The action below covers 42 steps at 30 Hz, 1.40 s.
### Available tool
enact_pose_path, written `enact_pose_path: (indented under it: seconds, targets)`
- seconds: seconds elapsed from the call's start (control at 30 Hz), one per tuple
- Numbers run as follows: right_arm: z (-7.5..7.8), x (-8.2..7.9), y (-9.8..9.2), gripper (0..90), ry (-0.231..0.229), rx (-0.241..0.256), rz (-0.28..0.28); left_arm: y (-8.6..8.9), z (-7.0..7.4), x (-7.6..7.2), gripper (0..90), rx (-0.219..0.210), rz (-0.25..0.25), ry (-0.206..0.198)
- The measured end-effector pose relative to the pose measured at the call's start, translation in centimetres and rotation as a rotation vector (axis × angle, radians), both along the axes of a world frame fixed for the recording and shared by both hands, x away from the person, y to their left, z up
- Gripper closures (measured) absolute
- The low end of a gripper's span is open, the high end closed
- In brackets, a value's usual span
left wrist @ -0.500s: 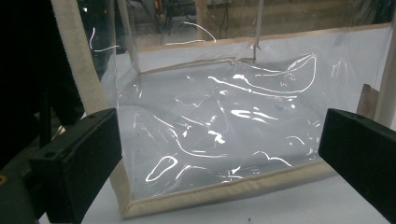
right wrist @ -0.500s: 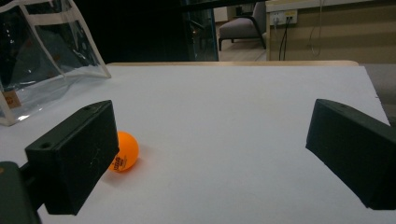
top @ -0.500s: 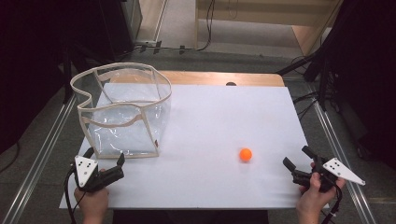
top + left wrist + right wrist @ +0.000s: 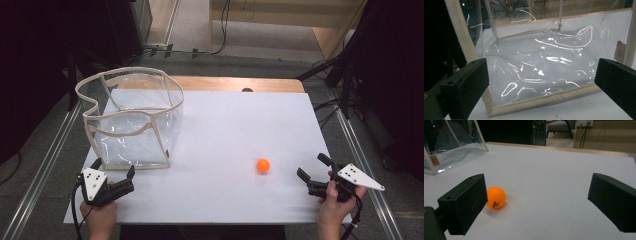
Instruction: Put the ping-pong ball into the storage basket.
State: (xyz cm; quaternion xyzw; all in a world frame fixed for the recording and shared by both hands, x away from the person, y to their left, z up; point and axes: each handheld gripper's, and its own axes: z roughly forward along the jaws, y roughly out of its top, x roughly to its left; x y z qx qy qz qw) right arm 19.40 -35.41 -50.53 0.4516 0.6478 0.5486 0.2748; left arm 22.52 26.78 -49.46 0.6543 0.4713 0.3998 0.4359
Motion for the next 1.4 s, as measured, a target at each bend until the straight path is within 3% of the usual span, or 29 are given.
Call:
enact_pose_path:
  seconds: [0.1, 0.17, 0.3, 0.63, 1.0, 1.4]
  targets:
    - [0.0, 0.2, 0.2, 0.7, 0.034, 0.014, 0.005, 0.0, 0.0, 0.0, 0.0, 0.003, 0.001, 0.005]
    - [-0.1, 0.5, 0.3, 0.7, 0.077, 0.002, 0.003, 0.0, 0.0, 0.0, 0.0, -0.008, 0.002, 0.003]
    - [0.6, 0.8, 0.7, 0.7, 0.097, -0.044, 0.035, 0.1, 0.0, 0.0, 0.0, -0.008, 0.001, 0.004]
    - [2.3, 1.7, 2.7, 0.7, 0.120, -0.131, 0.078, 0.1, 0.0, 0.0, 0.0, -0.016, -0.003, 0.005]
    - [3.9, 3.1, 4.5, 0.7, 0.133, -0.219, 0.132, -0.1, 0.0, 0.0, 0.0, 0.006, -0.004, 0.007]
    - [5.1, 4.2, 5.6, 0.7, 0.172, -0.239, 0.157, -0.2, 0.0, 0.1, 0.0, 0.011, -0.003, 0.011]
